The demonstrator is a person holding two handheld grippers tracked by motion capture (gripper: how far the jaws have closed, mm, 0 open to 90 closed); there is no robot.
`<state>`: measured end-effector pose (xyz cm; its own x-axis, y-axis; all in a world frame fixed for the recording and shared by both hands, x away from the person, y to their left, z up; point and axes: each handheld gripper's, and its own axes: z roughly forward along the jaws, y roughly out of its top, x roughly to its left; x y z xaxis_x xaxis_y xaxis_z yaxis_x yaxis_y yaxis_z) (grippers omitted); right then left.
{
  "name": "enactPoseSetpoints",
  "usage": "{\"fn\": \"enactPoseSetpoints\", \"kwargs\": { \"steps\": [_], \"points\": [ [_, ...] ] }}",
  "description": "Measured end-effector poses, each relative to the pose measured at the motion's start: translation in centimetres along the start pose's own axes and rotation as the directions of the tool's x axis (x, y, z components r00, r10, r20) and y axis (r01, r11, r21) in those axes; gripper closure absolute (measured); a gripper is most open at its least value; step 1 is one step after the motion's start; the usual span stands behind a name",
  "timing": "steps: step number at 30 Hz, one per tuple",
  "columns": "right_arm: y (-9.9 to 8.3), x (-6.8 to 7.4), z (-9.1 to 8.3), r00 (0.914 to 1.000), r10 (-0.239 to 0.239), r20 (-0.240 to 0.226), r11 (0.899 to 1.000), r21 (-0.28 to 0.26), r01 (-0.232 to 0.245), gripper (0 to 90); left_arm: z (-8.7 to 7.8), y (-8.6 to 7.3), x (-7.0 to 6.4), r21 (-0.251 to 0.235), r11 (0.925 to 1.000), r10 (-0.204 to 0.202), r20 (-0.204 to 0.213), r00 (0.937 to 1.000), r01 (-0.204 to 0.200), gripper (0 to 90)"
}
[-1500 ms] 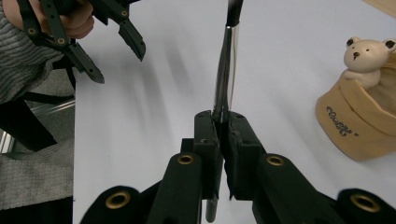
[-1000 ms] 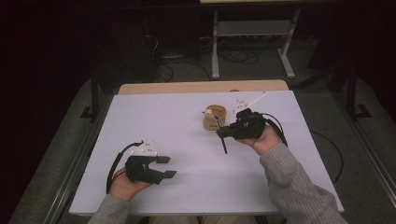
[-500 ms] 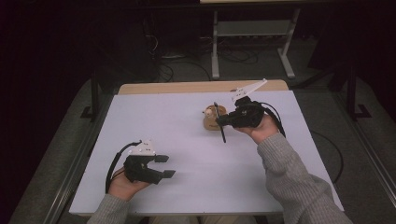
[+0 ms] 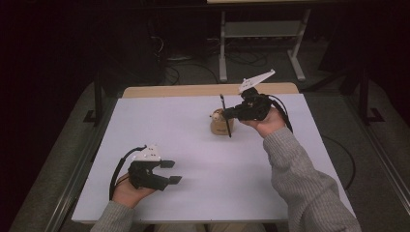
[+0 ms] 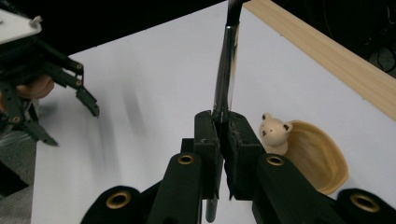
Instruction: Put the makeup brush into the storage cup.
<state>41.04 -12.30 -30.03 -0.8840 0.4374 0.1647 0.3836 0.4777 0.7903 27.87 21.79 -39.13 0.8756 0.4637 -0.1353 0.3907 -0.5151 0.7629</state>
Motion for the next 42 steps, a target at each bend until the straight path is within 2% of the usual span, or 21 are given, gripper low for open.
{"fn": "enactPoseSetpoints", "kwargs": {
  "steps": [13, 15, 20, 26, 32, 33, 42],
  "points": [
    [1.8, -1.5, 0.7, 0.9998, 0.018, 0.013, 1.0, -0.007, -0.018, 83.2, -0.2, 0.0, 0.0, -0.005, 1.0, -0.007, -0.007, 1.0, 0.007, 37.7],
    [2.1, -1.6, 0.6, 0.9996, 0.021, 0.017, 1.0, -0.009, -0.021, 83.2, -0.3, 0.0, 0.2, 0.006, 0.9999, 0.008, -0.011, 0.9999, -0.008, 37.7],
    [3.1, -2.0, 0.5, 0.9989, 0.019, 0.043, 1.0, -0.009, -0.018, 83.2, -0.4, 0.0, 0.1, -0.006, 1.0, -0.005, -0.003, 1.0, 0.005, 37.5],
    [4.2, -2.8, 0.3, 0.9974, 0.017, 0.07, 1.0, -0.004, -0.017, 83.2, -0.5, 0.2, 0.1, -0.011, 0.9999, 0.004, -0.004, 1.0, -0.004, 37.3],
    [4.7, -3.5, 0.3, 0.9954, 0.034, 0.089, 0.999, -0.004, -0.033, 83.2, -0.5, 0.3, 0.2, -0.017, 0.9998, 0.01, -0.007, 0.9999, -0.01, 33.9],
    [4.8, -3.6, 0.3, 0.9955, 0.038, 0.086, 0.999, -0.012, -0.037, 83.1, -0.5, 0.3, 0.2, -0.017, 0.9998, -0.003, -0.004, 1.0, 0.003, 33.4],
    [4.8, -4.8, 1.2, 0.9925, 0.061, 0.106, 0.998, -0.013, -0.06, 83.2, -0.4, 0.3, 0.2, -0.011, 0.9999, -0.003, -0.01, 0.9999, 0.003, 28.6]
  ]
}}
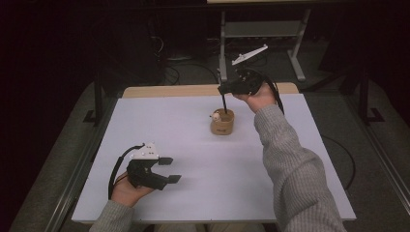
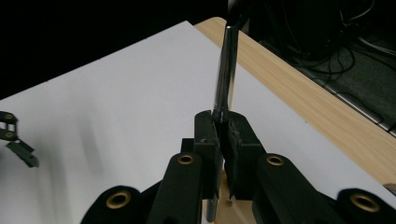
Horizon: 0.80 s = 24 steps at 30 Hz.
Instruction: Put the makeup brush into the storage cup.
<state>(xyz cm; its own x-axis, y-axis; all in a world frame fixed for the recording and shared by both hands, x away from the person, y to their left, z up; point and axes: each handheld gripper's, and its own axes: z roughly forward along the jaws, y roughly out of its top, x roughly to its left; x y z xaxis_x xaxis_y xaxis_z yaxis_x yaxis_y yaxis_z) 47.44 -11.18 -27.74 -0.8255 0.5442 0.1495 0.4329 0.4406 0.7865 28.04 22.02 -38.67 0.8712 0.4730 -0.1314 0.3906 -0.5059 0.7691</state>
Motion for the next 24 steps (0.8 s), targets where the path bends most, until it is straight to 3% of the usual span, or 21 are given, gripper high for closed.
{"fn": "enactPoseSetpoints", "kwargs": {
  "steps": [14, 24],
  "points": [
    [-0.5, -1.3, 1.3, 0.999, 0.022, 0.039, 1.0, 0.022, -0.023, 83.2, 0.1, 0.0, 0.2, -0.008, 0.9999, 0.007, -0.007, 0.9999, -0.007, 22.6],
    [-0.9, -2.1, 1.5, 0.9976, 0.048, 0.049, 0.999, 0.016, -0.049, 83.2, 0.0, 0.1, 0.2, -0.009, 0.9999, -0.013, 0.005, 0.9999, 0.013, 21.0]
  ]
}}
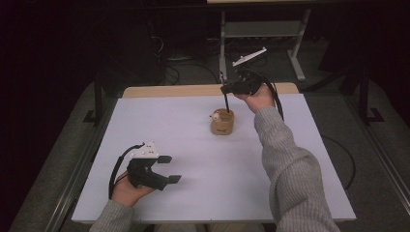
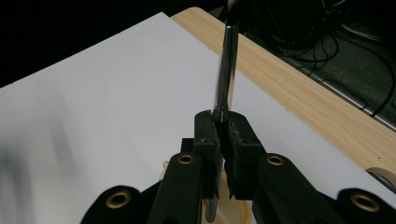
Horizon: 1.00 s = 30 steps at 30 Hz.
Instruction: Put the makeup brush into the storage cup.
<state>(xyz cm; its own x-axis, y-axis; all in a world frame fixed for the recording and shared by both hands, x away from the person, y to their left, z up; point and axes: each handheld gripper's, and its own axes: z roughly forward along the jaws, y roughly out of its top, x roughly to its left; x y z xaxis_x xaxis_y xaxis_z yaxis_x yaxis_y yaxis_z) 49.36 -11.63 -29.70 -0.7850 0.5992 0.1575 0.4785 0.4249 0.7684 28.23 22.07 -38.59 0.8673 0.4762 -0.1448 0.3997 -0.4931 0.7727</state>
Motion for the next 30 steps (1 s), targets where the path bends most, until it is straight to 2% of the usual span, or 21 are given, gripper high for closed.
{"fn": "enactPoseSetpoints", "kwargs": {
  "steps": [2, 8, 18, 19, 27, 28, 30],
  "points": [
    [-0.1, -0.2, 0.1, 0.9999, -0.01, 0.003, 1.0, -0.001, 0.01, 83.2, -0.1, 0.1, 0.0, -0.005, 1.0, 0.004, -0.001, 1.0, -0.004, 21.2],
    [-0.2, -0.3, 0.5, 0.9998, 0.019, 0.005, 1.0, 0.003, -0.019, 83.2, 0.0, -0.1, 0.1, -0.007, 1.0, -0.005, -0.003, 1.0, 0.005, 21.2],
    [-0.7, -0.6, 1.5, 0.9998, 0.017, 0.01, 1.0, 0.006, -0.017, 83.1, -0.1, -0.1, 0.2, 0.001, 1.0, -0.004, -0.013, 0.9999, 0.004, 20.7],
    [-0.7, -0.5, 1.5, 0.9995, 0.03, 0.01, 0.999, 0.012, -0.03, 83.2, -0.2, -0.1, 0.2, 0.001, 1.0, -0.004, -0.013, 0.9999, 0.004, 20.8],
    [-0.8, -0.3, 2.2, 0.9997, 0.022, 0.009, 1.0, 0.017, -0.022, 83.2, -0.4, 0.0, 0.3, 0.01, 0.9999, 0.01, -0.02, 0.9997, -0.01, 21.0],
    [-0.7, -0.2, 2.3, 0.9995, 0.031, 0.009, 0.999, 0.021, -0.031, 83.2, -0.3, 0.0, 0.2, -0.005, 1.0, -0.006, -0.018, 0.9998, 0.006, 21.1],
    [-0.8, -0.2, 2.4, 0.9995, 0.031, 0.011, 0.999, 0.022, -0.031, 83.2, -0.4, -0.1, 0.3, -0.006, 1.0, 0.001, -0.02, 0.9998, -0.001, 21.2]
  ]
}}
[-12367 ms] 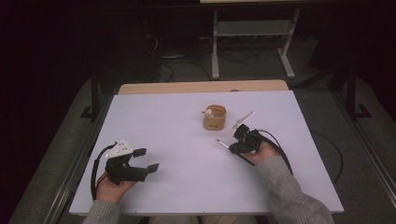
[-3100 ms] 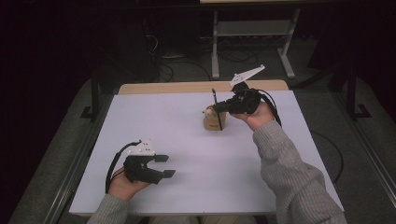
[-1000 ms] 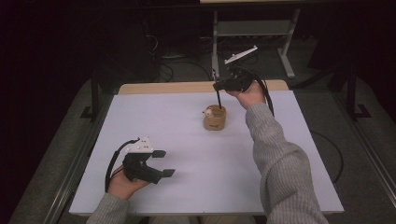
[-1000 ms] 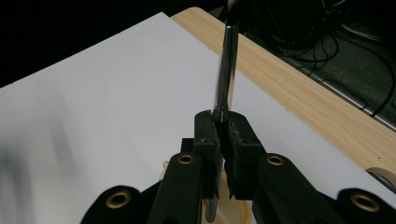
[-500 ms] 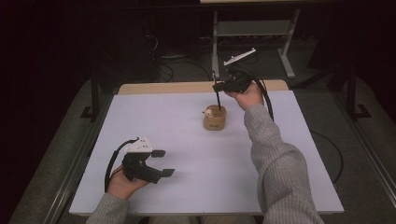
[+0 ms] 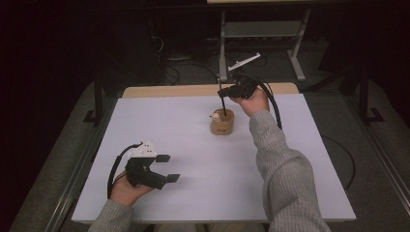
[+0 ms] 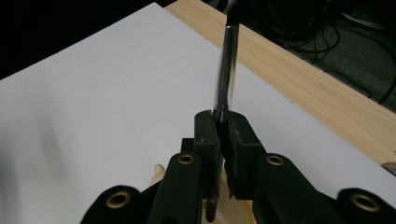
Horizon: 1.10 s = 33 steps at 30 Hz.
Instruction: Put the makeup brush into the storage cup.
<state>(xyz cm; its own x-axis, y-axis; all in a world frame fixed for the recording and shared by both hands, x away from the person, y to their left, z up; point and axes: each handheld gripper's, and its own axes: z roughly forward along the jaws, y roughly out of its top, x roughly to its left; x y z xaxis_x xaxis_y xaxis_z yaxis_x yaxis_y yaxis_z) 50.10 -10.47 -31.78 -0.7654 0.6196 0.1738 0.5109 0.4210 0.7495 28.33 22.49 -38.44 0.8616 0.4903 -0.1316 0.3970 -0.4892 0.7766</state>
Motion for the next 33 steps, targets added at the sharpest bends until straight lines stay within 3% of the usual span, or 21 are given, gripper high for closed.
{"fn": "enactPoseSetpoints", "kwargs": {
  "steps": [14, 23, 33],
  "points": [
    [-0.4, -0.1, 0.4, 1.0, -0.005, 0.005, 1.0, 0.002, 0.005, 83.2, 0.2, 0.0, -0.1, -0.007, 0.9999, -0.013, 0.005, 0.9999, 0.013, 21.2],
    [-1.5, -0.4, 0.7, 0.9995, 0.03, 0.01, 1.0, 0.0, -0.03, 83.2, 0.2, 0.0, 0.0, -0.005, 1.0, -0.009, 0.007, 0.9999, 0.009, 21.4],
    [-2.2, -0.7, 0.9, 0.9993, 0.034, 0.018, 0.999, -0.003, -0.034, 83.2, 0.2, 0.0, 0.0, 0.001, 1.0, 0.003, 0.009, 1.0, -0.003, 21.4]
  ]
}}
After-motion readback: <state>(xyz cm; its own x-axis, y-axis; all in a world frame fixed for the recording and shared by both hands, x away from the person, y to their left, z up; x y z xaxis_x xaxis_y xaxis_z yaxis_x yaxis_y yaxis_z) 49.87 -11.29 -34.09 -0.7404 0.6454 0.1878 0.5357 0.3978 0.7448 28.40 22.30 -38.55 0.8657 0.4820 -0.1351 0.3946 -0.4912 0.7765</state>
